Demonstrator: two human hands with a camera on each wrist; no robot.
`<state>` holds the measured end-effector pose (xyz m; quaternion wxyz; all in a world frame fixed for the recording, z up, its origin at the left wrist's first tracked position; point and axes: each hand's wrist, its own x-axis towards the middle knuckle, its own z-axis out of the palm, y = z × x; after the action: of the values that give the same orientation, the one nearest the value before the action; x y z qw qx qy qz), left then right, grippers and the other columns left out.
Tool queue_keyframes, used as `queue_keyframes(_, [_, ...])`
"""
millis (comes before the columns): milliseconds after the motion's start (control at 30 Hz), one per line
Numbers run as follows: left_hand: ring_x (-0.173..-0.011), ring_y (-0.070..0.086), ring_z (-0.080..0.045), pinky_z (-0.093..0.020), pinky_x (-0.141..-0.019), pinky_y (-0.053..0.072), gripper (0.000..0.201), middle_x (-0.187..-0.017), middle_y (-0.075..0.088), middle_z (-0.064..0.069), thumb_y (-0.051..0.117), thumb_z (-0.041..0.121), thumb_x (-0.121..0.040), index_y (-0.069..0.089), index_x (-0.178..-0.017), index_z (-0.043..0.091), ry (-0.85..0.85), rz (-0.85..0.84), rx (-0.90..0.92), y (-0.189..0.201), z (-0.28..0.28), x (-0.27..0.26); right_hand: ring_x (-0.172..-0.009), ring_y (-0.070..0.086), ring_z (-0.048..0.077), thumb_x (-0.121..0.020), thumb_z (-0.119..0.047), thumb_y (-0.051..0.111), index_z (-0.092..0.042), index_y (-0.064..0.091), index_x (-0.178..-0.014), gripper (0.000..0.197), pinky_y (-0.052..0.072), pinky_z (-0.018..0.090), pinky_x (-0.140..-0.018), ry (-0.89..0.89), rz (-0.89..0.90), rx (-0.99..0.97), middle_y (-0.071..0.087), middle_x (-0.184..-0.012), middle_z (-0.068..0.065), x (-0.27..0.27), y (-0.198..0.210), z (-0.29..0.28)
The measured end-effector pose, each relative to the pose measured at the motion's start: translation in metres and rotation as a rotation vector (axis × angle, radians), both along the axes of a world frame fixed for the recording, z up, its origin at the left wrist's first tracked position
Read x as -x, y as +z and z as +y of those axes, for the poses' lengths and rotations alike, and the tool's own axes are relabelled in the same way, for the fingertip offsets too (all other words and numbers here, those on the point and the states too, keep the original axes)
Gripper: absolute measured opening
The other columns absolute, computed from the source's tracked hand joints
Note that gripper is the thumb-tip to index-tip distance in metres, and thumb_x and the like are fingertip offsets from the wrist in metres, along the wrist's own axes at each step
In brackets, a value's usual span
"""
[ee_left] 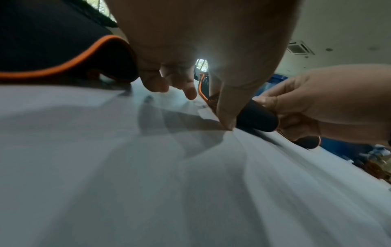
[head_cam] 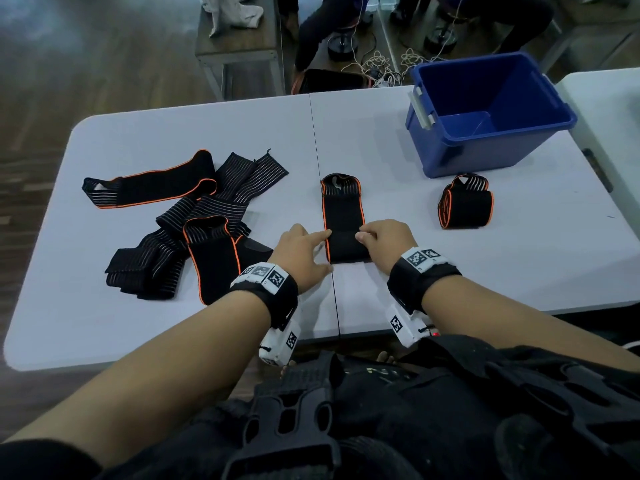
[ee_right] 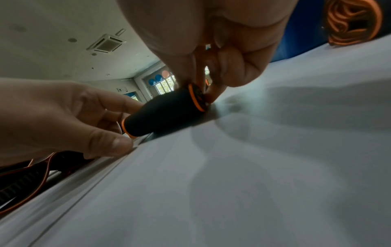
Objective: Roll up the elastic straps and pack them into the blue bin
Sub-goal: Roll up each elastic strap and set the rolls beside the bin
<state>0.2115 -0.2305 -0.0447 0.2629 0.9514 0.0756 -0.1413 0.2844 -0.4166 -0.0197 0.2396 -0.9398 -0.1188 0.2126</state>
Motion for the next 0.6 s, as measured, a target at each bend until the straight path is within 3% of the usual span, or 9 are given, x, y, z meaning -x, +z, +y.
queue_keyframes(67, [-0.114,0.048,-0.02,-0.037,-0.099,0.047,0.077,-0.115,0.043,0.001,0.079,0.049,-0.077,0.045,-0.146,0.041,0.049,0.009,0.045,-0.004,0.001,-0.003,-0.085,0.06,0.02,-0.097,-0.039,0.054,-0.008,0.07,-0.097,0.035,0.045,0.032,-0.08,0.007,0.019,-0.092,0.068,-0.09,0.004,0.004,-0.008,-0.008])
queue_keyframes(100, [-0.113,0.052,-0.021,-0.038,-0.098,0.049,0.076,-0.116,0.045,-0.001,0.08,0.049,-0.076,0.048,-0.144,0.042,0.069,0.006,0.065,-0.006,0.001,-0.004,-0.084,0.057,0.015,-0.092,-0.043,0.061,-0.012,0.07,-0.105,0.035,0.044,0.03,-0.079,0.011,0.041,-0.126,0.064,-0.091,0.0,0.005,-0.011,-0.013])
queue_keyframes(200, [-0.105,0.057,-0.024,-0.038,-0.095,0.051,0.068,-0.111,0.048,-0.004,0.082,0.044,-0.075,0.055,-0.138,0.042,0.103,-0.008,0.099,-0.013,0.003,-0.009,-0.07,0.054,0.015,-0.071,-0.04,0.076,-0.014,0.066,-0.108,0.047,0.04,0.026,-0.066,0.119,0.053,-0.139,0.058,-0.079,-0.001,0.006,-0.019,-0.025])
queue_keyframes(300, [-0.095,0.062,-0.023,-0.034,-0.083,0.052,0.048,-0.102,0.053,-0.002,0.076,0.047,-0.078,0.065,-0.125,0.045,0.152,-0.015,0.18,-0.017,0.004,-0.015,-0.072,0.057,0.026,-0.08,-0.025,0.074,-0.018,0.068,-0.097,0.019,0.038,0.03,-0.058,0.119,0.026,-0.14,0.058,-0.075,0.008,0.002,-0.022,-0.026])
queue_keyframes(367, [-0.088,0.063,-0.021,-0.029,-0.074,0.047,0.036,-0.091,0.058,0.004,0.07,0.047,-0.084,0.069,-0.119,0.04,0.194,-0.01,0.233,-0.016,0.003,-0.019,-0.073,0.059,0.023,-0.089,-0.029,0.067,-0.019,0.071,-0.093,0.012,0.04,0.028,-0.06,0.025,0.031,-0.178,0.062,-0.076,0.007,-0.001,-0.021,-0.025])
queue_keyframes(467, [-0.093,0.064,-0.018,-0.03,-0.081,0.048,0.029,-0.094,0.068,0.006,0.063,0.047,-0.092,0.072,-0.113,0.029,0.279,0.011,0.293,-0.012,-0.004,-0.027,-0.069,0.056,0.02,-0.096,-0.036,0.058,-0.01,0.067,-0.083,0.031,0.038,0.028,-0.059,-0.075,0.069,-0.204,0.063,-0.073,0.005,-0.01,-0.022,-0.022])
queue_keyframes(533, [-0.092,0.063,-0.019,-0.031,-0.082,0.047,0.025,-0.092,0.068,0.005,0.058,0.052,-0.094,0.071,-0.098,0.031,0.301,0.036,0.298,-0.012,-0.008,-0.031,-0.069,0.054,0.025,-0.098,-0.038,0.053,-0.001,0.064,-0.081,0.042,0.038,0.032,-0.062,-0.1,0.079,-0.203,0.062,-0.074,0.015,-0.016,-0.022,-0.02])
queue_keyframes(600, [-0.089,0.063,-0.022,-0.033,-0.079,0.047,0.029,-0.084,0.065,0.006,0.053,0.056,-0.095,0.063,-0.08,0.034,0.291,0.049,0.268,-0.013,-0.01,-0.034,-0.07,0.053,0.028,-0.1,-0.038,0.049,-0.001,0.06,-0.079,0.044,0.038,0.034,-0.063,-0.09,0.067,-0.195,0.061,-0.074,0.016,-0.019,-0.023,-0.019])
